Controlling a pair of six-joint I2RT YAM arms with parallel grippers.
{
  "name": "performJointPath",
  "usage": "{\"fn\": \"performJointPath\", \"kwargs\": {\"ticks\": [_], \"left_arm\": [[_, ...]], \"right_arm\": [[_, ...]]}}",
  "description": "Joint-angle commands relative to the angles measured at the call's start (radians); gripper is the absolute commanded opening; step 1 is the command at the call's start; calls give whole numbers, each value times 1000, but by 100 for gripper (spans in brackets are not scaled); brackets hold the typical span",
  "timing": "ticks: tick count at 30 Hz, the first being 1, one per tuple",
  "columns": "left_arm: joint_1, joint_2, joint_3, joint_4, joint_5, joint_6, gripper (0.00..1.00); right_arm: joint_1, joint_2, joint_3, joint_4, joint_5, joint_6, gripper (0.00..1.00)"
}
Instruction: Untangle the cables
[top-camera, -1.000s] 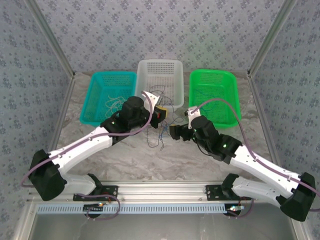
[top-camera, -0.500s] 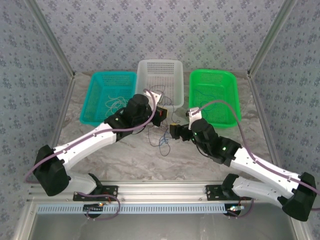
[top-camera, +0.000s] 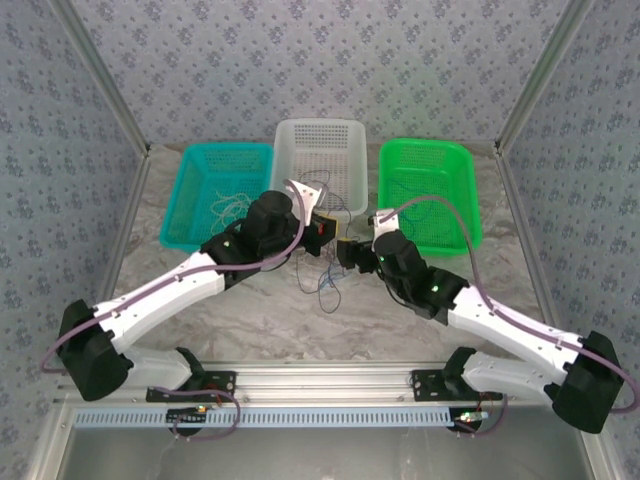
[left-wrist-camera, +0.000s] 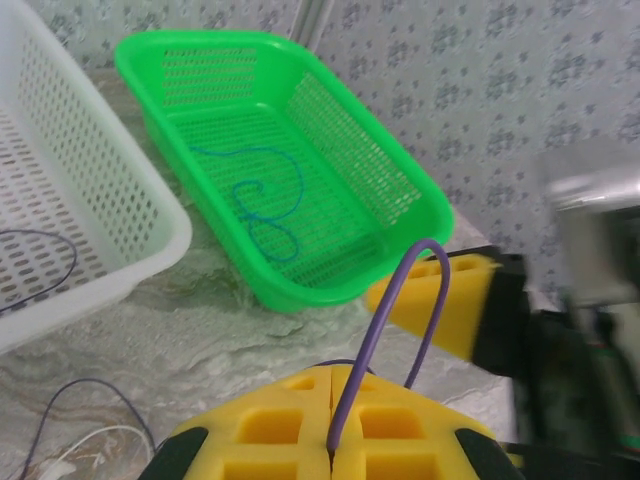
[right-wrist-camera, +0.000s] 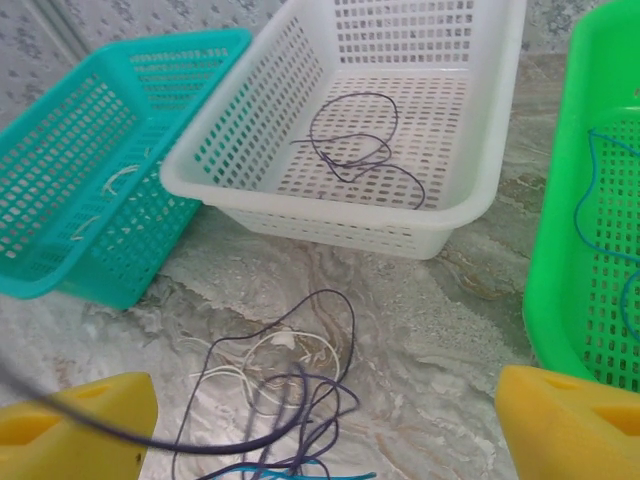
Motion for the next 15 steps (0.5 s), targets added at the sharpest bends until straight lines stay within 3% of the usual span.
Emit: {"fn": "performJointPath", "kwargs": {"ticks": [1,9,15], "left_arm": [[-9,-38,23,41,25,-24,0],[-18,-69,17,89,62,-61,0],[-17,-125,102,62,10,19,0]], "right_arm": [[-3,39,-15,59,34,32,89],[-8,139,-10,132,73,32,93],[-6,281,13,38,17,97,89]]}}
